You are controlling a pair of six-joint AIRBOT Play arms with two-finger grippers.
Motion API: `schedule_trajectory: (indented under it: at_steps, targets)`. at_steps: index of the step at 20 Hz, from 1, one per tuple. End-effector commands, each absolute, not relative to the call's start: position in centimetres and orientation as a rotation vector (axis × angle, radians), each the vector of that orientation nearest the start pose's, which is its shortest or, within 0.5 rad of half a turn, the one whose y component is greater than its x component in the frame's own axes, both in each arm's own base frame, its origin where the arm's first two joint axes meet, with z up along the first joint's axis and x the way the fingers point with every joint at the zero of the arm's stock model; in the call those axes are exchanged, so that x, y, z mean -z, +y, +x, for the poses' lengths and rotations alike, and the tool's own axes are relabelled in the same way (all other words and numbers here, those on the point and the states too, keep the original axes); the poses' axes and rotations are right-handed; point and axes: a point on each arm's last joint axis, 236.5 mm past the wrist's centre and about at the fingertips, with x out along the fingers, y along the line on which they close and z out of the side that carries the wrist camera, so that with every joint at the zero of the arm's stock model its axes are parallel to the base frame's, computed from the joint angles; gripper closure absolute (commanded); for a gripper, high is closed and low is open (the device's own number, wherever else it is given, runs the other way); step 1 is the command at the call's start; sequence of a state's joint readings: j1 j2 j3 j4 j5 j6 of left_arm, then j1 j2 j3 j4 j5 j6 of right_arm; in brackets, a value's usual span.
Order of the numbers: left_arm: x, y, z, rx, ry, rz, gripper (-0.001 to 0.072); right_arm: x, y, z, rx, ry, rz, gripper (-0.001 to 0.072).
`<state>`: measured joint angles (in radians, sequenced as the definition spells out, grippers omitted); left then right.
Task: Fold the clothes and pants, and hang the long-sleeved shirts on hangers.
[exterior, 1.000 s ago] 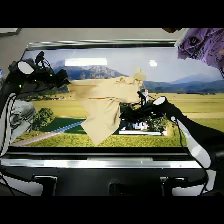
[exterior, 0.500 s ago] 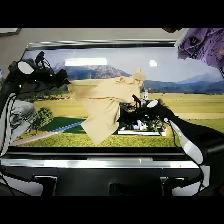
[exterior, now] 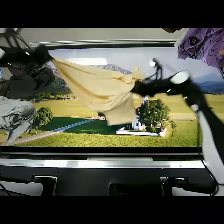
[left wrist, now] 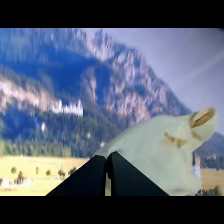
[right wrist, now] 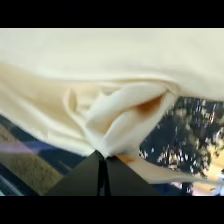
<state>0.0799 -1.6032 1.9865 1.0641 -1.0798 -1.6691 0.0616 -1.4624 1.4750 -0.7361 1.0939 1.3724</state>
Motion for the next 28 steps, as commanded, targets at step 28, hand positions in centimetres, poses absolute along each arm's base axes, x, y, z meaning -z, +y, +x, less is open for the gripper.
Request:
schedule_trajectory:
  at_steps: [28]
  targets:
    - [-11.3,1.7,55.4,0.033,0.864,-0.364,0.0695,-13.3,7.2,55.6,-0.142,0.922,0.473,0.0684]
